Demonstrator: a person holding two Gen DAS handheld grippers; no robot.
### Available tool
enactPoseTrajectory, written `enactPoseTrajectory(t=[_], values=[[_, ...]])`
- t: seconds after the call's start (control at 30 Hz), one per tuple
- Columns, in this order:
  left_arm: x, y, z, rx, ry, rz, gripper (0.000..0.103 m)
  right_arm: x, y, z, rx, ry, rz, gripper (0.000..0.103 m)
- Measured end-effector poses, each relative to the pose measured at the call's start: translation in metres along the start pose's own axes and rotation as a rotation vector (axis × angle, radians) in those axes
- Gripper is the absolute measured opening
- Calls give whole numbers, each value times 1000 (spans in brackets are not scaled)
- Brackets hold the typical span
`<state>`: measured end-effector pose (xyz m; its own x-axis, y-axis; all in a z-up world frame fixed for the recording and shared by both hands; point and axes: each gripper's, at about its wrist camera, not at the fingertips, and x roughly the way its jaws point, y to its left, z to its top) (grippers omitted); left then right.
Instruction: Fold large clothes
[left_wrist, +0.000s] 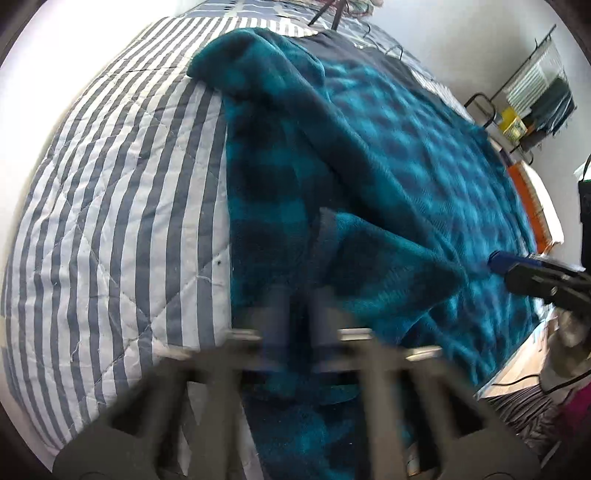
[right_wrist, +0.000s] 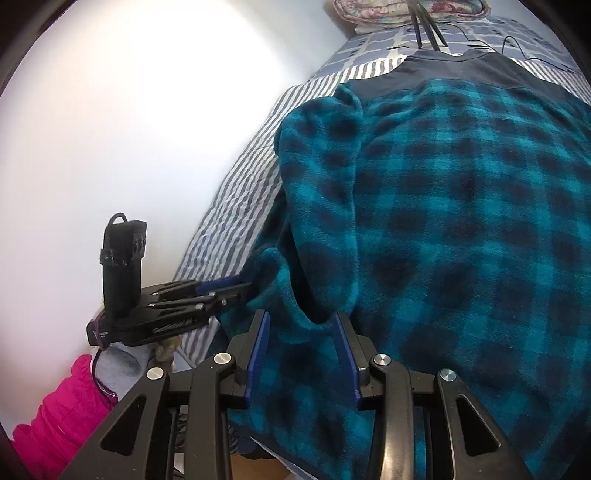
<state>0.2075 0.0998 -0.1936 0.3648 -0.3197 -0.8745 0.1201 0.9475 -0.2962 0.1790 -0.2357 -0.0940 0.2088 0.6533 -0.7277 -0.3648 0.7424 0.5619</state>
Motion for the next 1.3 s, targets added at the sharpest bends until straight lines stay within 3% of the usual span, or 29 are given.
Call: enactPoseTrajectory(t=[0.17, 0.3, 0.4, 0.5, 0.57, 0.63, 0.73, 0.8, 0.9, 1.0, 1.1, 1.13, 1.17, 1.2, 1.3], values=[[-35, -20, -19, 46, -80, -60, 2, -5, -8, -11, 11, 3, -19, 38], [-70, -67, -50, 234, -139, -114, 2, -2, -16, -14, 32, 11, -5, 38], [-81, -96, -75, 331, -110, -204, 4, -4, -18, -16, 32, 10, -9, 38], [-78, -107, -93, 348, -44, -261, 14, -5, -23, -18, 34, 11, -15, 38], [-82, -103, -97, 327, -44, -273, 14, -6, -25, -21, 38, 14, -16, 38], [-81, -93, -90, 293, -65, -211, 20, -6, -30, -24, 44, 23, -20, 39], [-65, -57, -64, 98, -53, -141, 37, -6, -37, -31, 61, 40, -17, 40], [-49, -36, -50, 18, -43, -78, 37, -1, -42, -35, 80, 61, -4, 41], [-18, -18, -32, -47, 22, -86, 40, 9, -44, -40, 92, 89, 18, 41], [6, -11, -22, -77, 52, -48, 40, 18, -43, -45, 86, 114, 24, 41], [17, -2, -16, -154, 59, -88, 40, 28, -42, -47, 72, 130, 26, 37], [18, -1, -15, -172, 53, -106, 35, 28, -43, -50, 69, 135, 32, 34], [17, -2, -13, -176, 48, -127, 11, 26, -43, -53, 68, 140, 35, 31], [17, -2, -11, -175, 48, -137, 3, 29, -44, -54, 67, 146, 39, 26], [11, -11, -6, -138, 10, -115, 3, 36, -40, -53, 51, 159, 47, 10]])
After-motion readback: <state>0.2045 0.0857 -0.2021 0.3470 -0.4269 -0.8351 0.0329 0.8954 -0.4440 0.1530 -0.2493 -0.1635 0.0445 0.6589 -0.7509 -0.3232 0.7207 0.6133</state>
